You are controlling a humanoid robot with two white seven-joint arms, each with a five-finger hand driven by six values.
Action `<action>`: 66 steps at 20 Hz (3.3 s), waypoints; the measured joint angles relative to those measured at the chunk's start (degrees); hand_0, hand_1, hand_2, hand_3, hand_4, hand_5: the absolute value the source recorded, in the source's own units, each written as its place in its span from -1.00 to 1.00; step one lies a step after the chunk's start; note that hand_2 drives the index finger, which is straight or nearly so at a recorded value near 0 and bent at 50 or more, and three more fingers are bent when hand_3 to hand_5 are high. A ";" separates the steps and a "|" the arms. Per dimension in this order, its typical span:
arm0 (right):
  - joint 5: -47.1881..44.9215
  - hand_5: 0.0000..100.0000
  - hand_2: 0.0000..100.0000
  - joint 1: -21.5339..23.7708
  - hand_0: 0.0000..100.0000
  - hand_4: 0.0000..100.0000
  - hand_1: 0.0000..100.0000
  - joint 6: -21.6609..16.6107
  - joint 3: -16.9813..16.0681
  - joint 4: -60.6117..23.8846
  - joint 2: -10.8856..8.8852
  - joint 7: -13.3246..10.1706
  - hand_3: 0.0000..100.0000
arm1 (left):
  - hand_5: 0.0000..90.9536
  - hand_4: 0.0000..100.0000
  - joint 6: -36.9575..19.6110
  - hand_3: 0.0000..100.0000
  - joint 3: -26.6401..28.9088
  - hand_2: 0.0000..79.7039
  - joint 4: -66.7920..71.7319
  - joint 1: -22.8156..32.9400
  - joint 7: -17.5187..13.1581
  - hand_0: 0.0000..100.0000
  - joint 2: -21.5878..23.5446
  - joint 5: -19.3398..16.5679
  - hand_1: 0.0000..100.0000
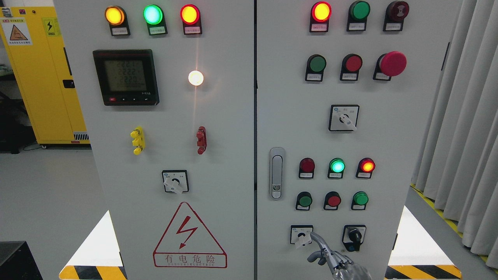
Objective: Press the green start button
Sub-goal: 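Raise the right hand with index finger extended toward the lower green button, then push the green button in with the right index finger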
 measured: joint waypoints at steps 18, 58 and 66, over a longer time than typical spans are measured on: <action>12.55 1.00 -0.93 -8.68 0.04 0.86 0.49 3.12 -2.48 3.93 0.01 0.80 0.90 | -1.00 -1.00 0.00 -1.00 0.00 -1.00 -0.01 0.00 0.00 -0.76 0.00 0.00 0.11; 14.58 1.00 -0.93 -11.28 0.11 0.88 0.46 6.84 0.89 6.98 -0.06 0.56 0.91 | -1.00 -1.00 0.00 -1.00 0.00 -1.00 -0.01 0.00 0.00 -0.76 0.00 0.00 0.11; 14.32 1.00 -0.93 -12.00 0.13 0.89 0.44 6.92 1.10 8.26 -0.07 0.61 0.92 | -1.00 -1.00 0.00 -1.00 0.00 -1.00 -0.01 0.00 0.00 -0.76 0.00 0.00 0.11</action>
